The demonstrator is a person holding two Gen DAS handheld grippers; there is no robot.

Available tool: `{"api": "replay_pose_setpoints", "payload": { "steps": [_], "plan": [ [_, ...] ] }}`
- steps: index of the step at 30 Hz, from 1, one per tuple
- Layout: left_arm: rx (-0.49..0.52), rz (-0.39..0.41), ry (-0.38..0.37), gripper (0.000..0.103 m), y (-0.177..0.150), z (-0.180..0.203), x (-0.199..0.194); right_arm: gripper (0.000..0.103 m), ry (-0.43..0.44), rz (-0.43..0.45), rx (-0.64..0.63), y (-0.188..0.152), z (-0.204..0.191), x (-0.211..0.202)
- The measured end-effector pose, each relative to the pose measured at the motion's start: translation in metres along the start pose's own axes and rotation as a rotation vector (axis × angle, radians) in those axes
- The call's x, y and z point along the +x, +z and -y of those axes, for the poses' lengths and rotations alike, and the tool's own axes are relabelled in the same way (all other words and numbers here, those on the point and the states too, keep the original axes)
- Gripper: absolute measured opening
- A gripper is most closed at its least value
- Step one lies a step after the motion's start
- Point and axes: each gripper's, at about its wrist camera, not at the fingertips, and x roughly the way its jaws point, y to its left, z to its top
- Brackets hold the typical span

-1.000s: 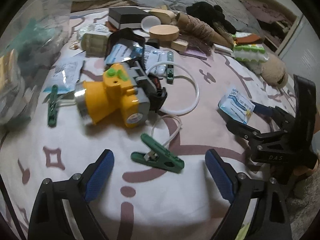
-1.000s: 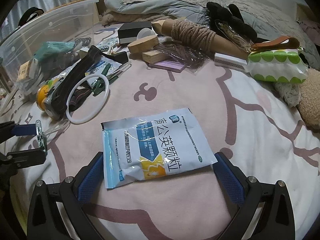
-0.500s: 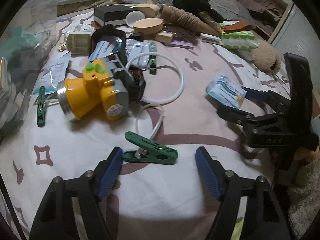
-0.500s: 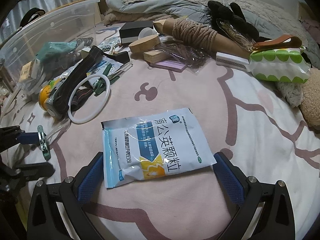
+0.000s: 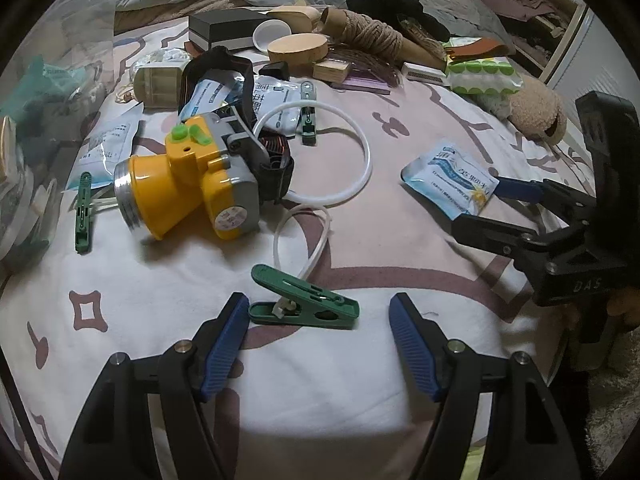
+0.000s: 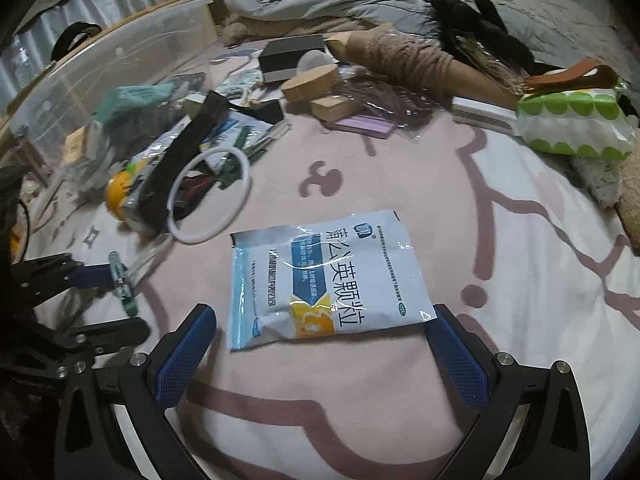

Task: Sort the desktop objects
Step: 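Lift the green clothespin off the bed with the left tool, then close the right tool on the white-and-blue medicine sachet and lift it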

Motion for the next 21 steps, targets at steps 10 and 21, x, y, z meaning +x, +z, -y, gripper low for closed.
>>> {"api": "replay_pose_setpoints", "payload": {
  "steps": [10, 21],
  "plan": [
    [-0.001, 0.000, -0.003, 0.073, 0.000, 0.000, 0.001, 0.103, 0.069, -0.006, 0.045, 0.023, 0.031, 0.000],
    [-0.002, 0.001, -0.005, 0.073, 0.001, -0.001, 0.001, 0.103, 0.102, -0.046, -0.081, 0.020, 0.000, 0.015]
  ]
}}
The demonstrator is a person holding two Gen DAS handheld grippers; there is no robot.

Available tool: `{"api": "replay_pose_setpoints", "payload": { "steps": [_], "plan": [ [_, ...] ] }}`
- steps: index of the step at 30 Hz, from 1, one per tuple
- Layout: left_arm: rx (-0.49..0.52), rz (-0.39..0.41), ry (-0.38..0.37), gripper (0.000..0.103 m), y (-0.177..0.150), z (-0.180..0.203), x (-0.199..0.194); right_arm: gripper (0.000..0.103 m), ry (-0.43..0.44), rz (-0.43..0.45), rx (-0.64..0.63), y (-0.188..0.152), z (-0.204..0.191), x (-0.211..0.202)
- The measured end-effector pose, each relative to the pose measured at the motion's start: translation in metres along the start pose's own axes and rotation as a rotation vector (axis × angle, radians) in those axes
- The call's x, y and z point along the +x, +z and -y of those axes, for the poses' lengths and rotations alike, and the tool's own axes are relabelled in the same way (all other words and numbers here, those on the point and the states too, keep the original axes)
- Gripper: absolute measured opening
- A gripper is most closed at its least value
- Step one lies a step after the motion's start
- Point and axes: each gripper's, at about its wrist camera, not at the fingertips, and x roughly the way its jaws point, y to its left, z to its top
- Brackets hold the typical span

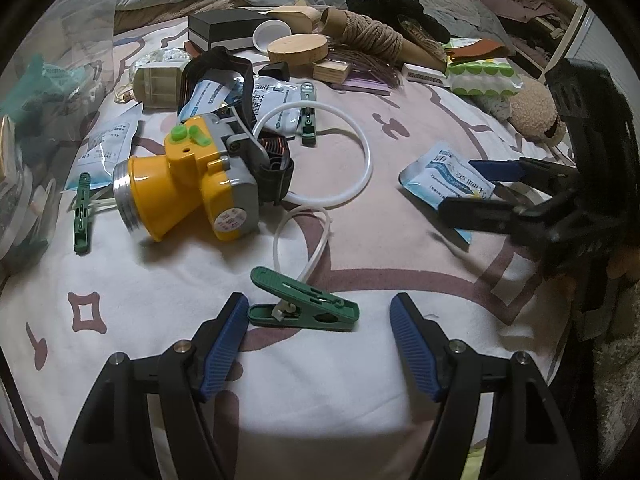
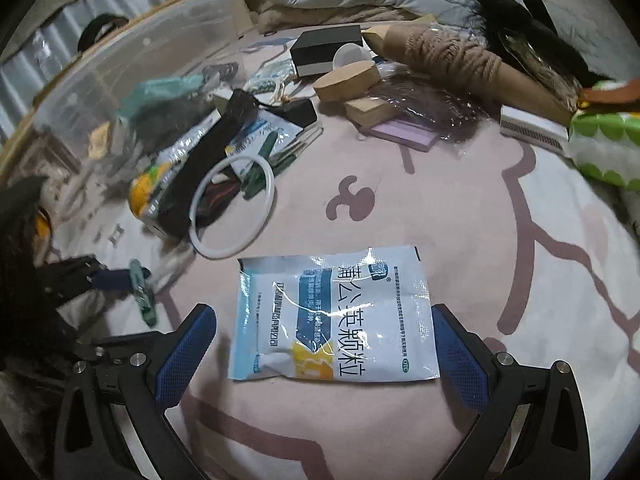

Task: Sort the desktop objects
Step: 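Close the right tool on the white-and-blue medicine sachet and lift it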

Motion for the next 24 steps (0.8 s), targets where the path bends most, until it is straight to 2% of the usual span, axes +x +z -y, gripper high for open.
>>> {"api": "replay_pose_setpoints", "payload": {
  "steps": [4, 7, 10, 14, 19, 23, 24],
  "plan": [
    [0.000, 0.000, 0.000, 0.073, 0.000, 0.000, 0.000, 0.103, -0.079, -0.003, -0.042, -0.001, -0.009, 0.007],
    [-0.002, 0.000, -0.003, 0.075, 0.000, 0.000, 0.000, 0.103, -0.075, -0.002, 0.012, 0.001, -0.005, 0.006],
    [-0.002, -0.003, -0.012, 0.082, 0.000, 0.000, 0.000, 0.103, -0.072, 0.002, 0.044, 0.003, -0.001, 0.004],
    [0.001, -0.003, 0.000, 0.082, 0.000, 0.001, -0.001, 0.099, -0.168, 0.006, -0.028, -0.002, -0.014, 0.006],
    [-0.023, 0.015, 0.078, 0.082, -0.001, -0.005, -0.005, 0.097, -0.168, 0.030, 0.008, -0.007, -0.010, 0.002],
    [-0.023, 0.016, 0.075, 0.081, -0.001, -0.007, -0.005, 0.096, -0.178, 0.045, 0.024, -0.008, -0.011, 0.001],
    [-0.023, 0.018, 0.070, 0.078, -0.001, -0.008, -0.006, 0.095, -0.181, 0.050, 0.027, -0.008, -0.011, 0.000]
  ]
}}
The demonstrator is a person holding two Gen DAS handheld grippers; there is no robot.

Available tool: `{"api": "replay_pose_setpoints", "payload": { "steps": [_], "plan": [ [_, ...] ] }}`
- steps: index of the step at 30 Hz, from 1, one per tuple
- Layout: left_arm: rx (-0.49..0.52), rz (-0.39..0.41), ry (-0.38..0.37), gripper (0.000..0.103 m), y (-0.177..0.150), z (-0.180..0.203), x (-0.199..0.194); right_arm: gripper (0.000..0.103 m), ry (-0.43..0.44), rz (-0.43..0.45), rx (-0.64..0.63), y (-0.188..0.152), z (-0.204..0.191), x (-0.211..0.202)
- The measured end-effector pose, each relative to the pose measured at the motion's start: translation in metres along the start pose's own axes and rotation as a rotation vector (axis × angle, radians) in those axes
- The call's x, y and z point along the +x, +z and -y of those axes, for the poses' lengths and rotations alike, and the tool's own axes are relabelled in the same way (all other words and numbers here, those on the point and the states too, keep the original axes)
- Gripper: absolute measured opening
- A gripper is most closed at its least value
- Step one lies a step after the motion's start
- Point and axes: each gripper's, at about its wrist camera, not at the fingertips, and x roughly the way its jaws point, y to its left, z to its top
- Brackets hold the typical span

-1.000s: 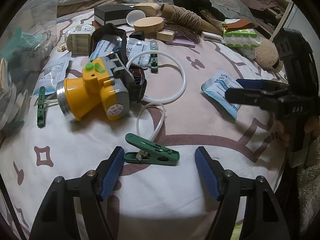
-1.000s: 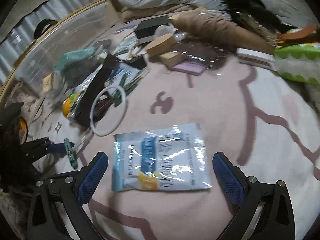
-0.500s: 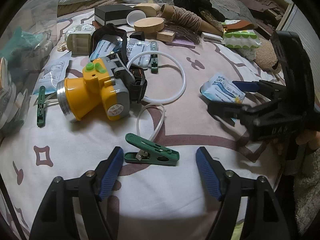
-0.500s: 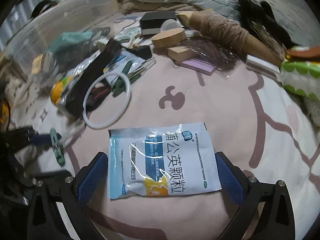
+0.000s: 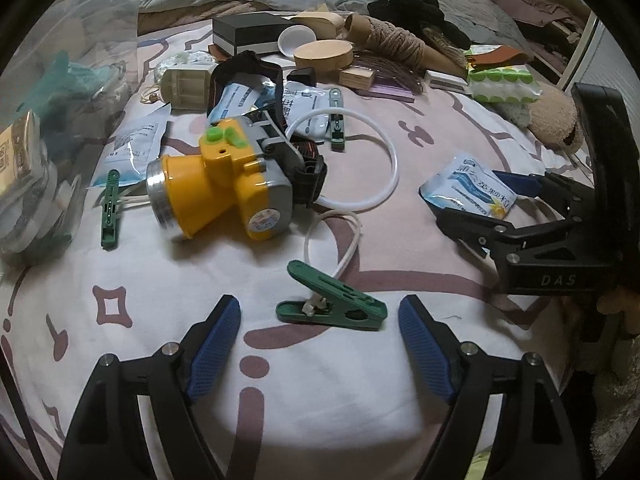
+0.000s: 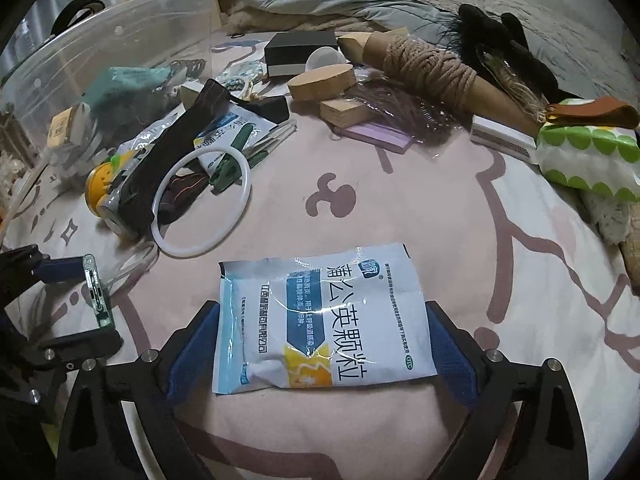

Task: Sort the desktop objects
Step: 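Close the right tool on the white-and-blue medicine sachet and lift it, then carry the clothespin and sachet with both tools over the clear bin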

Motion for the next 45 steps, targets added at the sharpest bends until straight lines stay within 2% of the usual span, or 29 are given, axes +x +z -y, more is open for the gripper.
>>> {"api": "replay_pose_setpoints", "payload": {
  "steps": [1, 5, 15, 27, 39, 45],
  "plan": [
    [0.000, 0.001, -0.010, 0.069, 0.000, 0.000, 0.000, 0.094, -0.002, 0.004, 0.004, 0.000, 0.000, -0.001],
    [0.000, 0.010, -0.039, 0.055, 0.000, 0.003, -0.003, 0.088, -0.007, 0.016, 0.021, -0.002, 0.001, -0.005],
    [-0.009, 0.038, -0.057, 0.055, -0.001, 0.005, -0.008, 0.086, -0.004, 0.037, 0.049, -0.004, 0.004, -0.012],
    [-0.047, 0.117, -0.097, 0.055, -0.001, 0.002, -0.030, 0.086, 0.002, 0.121, 0.112, -0.002, 0.017, -0.045],
    [-0.048, 0.136, -0.063, 0.055, 0.001, 0.006, -0.041, 0.086, 0.053, 0.169, 0.130, 0.000, 0.009, -0.071],
    [-0.048, 0.196, -0.069, 0.055, 0.010, 0.009, -0.062, 0.086, 0.052, 0.212, 0.128, 0.003, 0.005, -0.092]
  ]
}}
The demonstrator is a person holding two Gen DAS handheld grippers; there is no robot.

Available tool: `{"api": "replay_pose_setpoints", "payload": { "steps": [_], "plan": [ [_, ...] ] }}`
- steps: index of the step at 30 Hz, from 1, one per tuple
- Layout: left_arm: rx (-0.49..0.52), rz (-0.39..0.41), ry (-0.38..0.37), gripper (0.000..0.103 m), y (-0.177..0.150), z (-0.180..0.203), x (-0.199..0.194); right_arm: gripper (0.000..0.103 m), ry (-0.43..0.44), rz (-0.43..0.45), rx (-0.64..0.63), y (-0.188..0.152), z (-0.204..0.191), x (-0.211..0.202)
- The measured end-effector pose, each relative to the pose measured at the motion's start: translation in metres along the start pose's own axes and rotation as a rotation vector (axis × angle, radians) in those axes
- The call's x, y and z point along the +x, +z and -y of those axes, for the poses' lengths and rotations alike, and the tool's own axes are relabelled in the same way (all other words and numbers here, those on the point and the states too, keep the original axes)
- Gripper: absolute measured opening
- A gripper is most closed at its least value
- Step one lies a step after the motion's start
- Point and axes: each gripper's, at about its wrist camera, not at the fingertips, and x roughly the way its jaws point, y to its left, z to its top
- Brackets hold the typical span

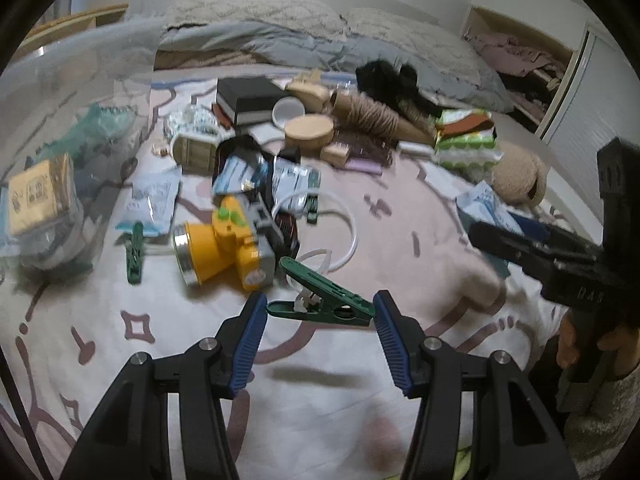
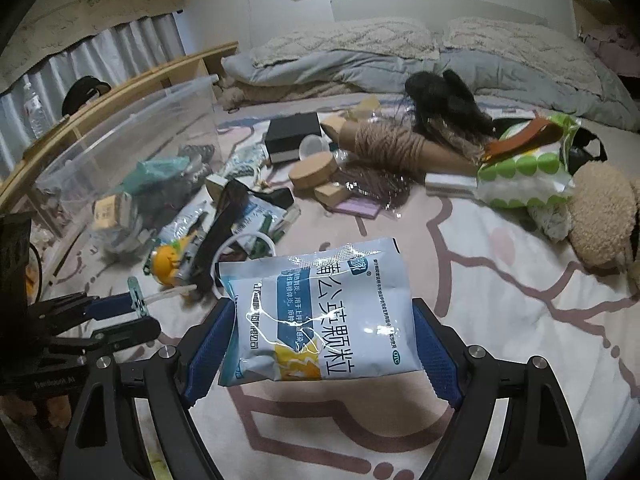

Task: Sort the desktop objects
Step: 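Carry the clothespin and sachet with both tools over the clear bin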

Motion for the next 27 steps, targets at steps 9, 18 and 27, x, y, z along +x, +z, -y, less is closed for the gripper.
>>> {"api": "replay_pose_setpoints", "payload": {
  "steps": [9, 18, 27],
  "plan": [
    [-0.013, 0.148, -0.028, 0.055, 0.041, 0.002, -0.041, 0.086, 0.039, 0.110, 0.026, 0.029, -0.004, -0.039],
    [0.006, 0.310, -0.015, 0.055, 0.093, -0.001, -0.072, 0.086, 0.055, 0.197, 0.004, 0.063, -0.017, -0.064],
    [-0.006, 0.449, 0.064, 0.055, 0.142, -0.023, -0.101, 0.086, 0.120, 0.227, -0.012, 0.096, -0.040, -0.063]
  ]
}}
